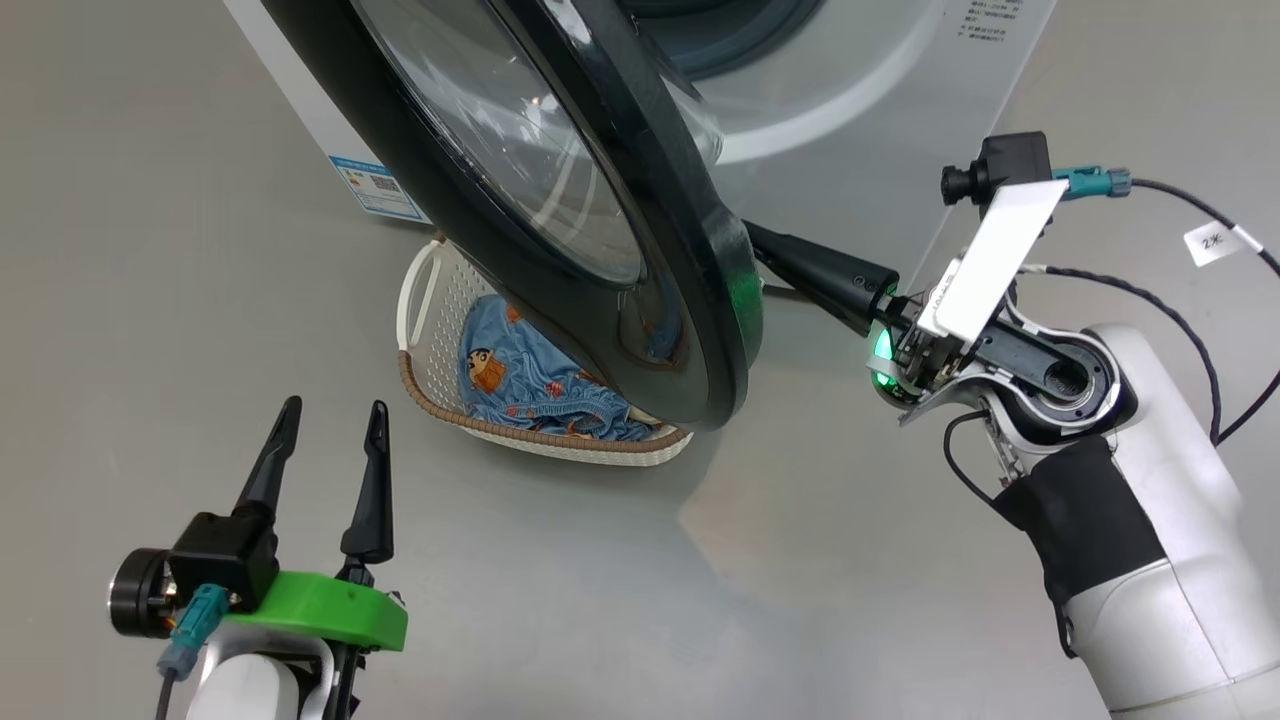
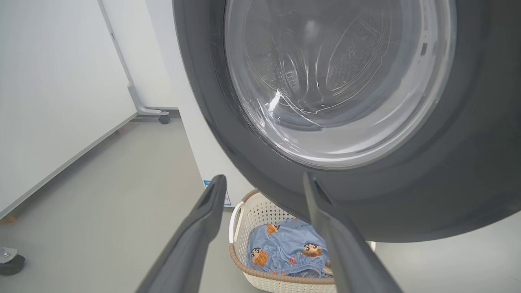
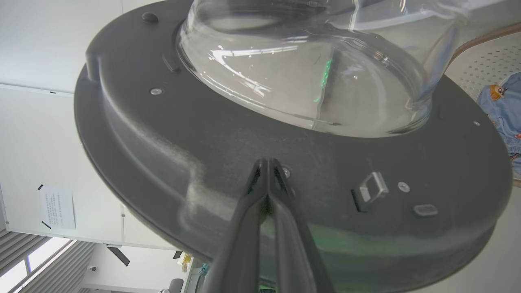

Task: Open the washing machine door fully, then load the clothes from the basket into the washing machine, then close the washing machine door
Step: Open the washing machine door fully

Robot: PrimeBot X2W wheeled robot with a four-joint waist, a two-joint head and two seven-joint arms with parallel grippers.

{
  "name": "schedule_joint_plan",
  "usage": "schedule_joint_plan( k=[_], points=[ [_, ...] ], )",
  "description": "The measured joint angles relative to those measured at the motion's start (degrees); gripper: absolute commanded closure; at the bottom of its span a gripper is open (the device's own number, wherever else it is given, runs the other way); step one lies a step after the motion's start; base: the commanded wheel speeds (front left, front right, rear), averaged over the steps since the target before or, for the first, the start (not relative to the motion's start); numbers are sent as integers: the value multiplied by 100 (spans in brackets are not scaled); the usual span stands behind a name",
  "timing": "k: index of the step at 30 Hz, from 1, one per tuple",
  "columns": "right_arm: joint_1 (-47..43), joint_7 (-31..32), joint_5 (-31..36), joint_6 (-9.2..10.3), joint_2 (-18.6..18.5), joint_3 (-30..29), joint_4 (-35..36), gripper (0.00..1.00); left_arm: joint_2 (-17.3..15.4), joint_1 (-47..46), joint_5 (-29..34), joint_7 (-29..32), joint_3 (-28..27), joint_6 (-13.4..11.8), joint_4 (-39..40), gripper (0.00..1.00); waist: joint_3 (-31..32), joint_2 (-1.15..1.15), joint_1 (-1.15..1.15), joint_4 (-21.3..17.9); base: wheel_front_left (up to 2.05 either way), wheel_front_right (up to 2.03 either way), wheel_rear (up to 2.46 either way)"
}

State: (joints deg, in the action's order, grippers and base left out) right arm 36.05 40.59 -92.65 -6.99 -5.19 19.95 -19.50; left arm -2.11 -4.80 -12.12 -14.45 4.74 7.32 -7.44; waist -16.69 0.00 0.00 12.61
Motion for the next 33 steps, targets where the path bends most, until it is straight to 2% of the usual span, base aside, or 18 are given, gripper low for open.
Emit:
schedule_joint_plan(
  k=[7,20,33],
  points=[
    [-343,-307,127,0,62,143,-1,100,0,47,-131,0,269,0,-121,0,304,0,0,128,0,0,0],
    [-782,-625,151,1,112,577,9,100,-1,318,-320,0,313,0,-159,0,803,0,0,563,0,0,0],
    [-954,-1124,-266,1,142,1338,379,100,-5,487,-361,0,358,0,-140,0,1094,0,0,871,0,0,0]
  ],
)
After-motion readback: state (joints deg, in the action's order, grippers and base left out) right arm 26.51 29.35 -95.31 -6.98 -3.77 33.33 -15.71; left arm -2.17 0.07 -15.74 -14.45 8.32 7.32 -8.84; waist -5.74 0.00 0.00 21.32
